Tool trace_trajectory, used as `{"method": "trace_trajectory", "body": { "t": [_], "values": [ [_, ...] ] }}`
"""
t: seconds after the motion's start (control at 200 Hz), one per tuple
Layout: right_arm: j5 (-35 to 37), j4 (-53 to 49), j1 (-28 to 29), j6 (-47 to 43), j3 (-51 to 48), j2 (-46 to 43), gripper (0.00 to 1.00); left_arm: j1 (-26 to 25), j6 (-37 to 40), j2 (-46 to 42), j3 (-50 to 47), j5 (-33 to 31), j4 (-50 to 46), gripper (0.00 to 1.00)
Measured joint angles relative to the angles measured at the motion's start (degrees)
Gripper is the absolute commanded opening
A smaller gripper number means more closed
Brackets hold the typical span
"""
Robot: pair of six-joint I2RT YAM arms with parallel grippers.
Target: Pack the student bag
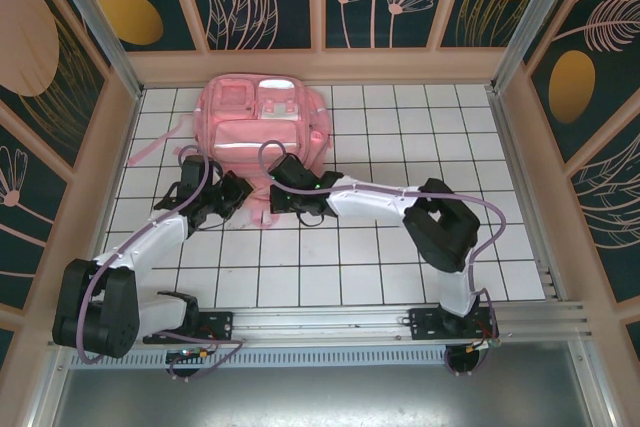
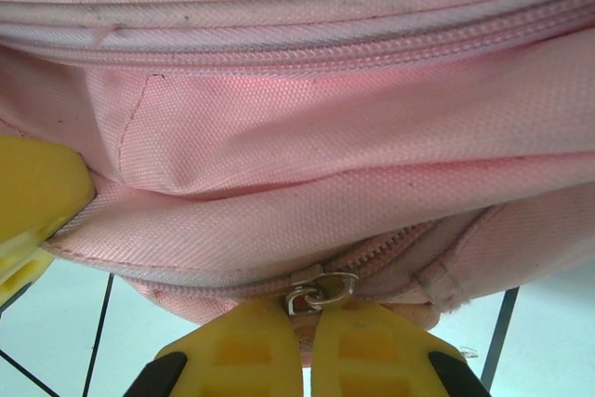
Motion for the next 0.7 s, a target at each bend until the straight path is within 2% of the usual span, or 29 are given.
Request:
{"method": "trace_trajectory", "body": {
  "t": [0.03, 0.08, 0.2, 0.22, 0.27, 0.34, 0.455, 0.555, 0.64, 0.7],
  "values": [
    [0.22, 0.00, 0.00, 0.13, -0.28, -0.28, 0.00, 0.00, 0.00, 0.00, 0.02, 0.07, 0.07, 0.00],
    [0.52, 0.13, 0.00, 0.46, -0.81, -0.76, 0.07, -0.11, 0.00, 0.00, 0.00, 0.09, 0.13, 0.00],
    [1.44, 1.70, 0.04, 0.87, -3.63, -2.95, 0.09, -0.46, 0.02, -0.02, 0.02, 0.46, 0.39, 0.00],
    [1.55, 1.75, 0.04, 0.96, -4.07, -3.32, 0.12, -0.55, 0.00, -0.02, 0.02, 0.61, 0.39, 0.00],
    [2.03, 2.05, 0.02, 1.25, -5.07, -4.26, 0.30, -0.85, 0.00, -0.11, 0.02, 1.09, 0.44, 0.00],
    [3.67, 1.33, -0.20, 1.64, -6.27, -5.51, 0.33, -1.01, 0.02, -0.42, 0.00, 1.25, 0.48, 0.00],
    [6.99, -0.87, -1.27, 2.05, -8.76, -7.54, 0.50, -0.83, 0.02, -0.59, 0.02, 1.11, 0.52, 0.00],
    [9.11, -0.90, -1.49, 0.76, -10.91, -9.05, 0.51, -0.83, 0.02, -0.63, 0.02, 1.11, 0.52, 0.00],
    [10.80, -0.50, -0.92, 0.59, -12.20, -10.49, 0.45, -0.83, 0.02, -0.66, 0.00, 1.09, 0.52, 0.00],
    [11.98, -0.28, -0.66, 0.42, -12.15, -10.95, 0.47, -0.83, 0.02, -0.66, 0.02, 1.09, 0.52, 0.00]
  ]
}}
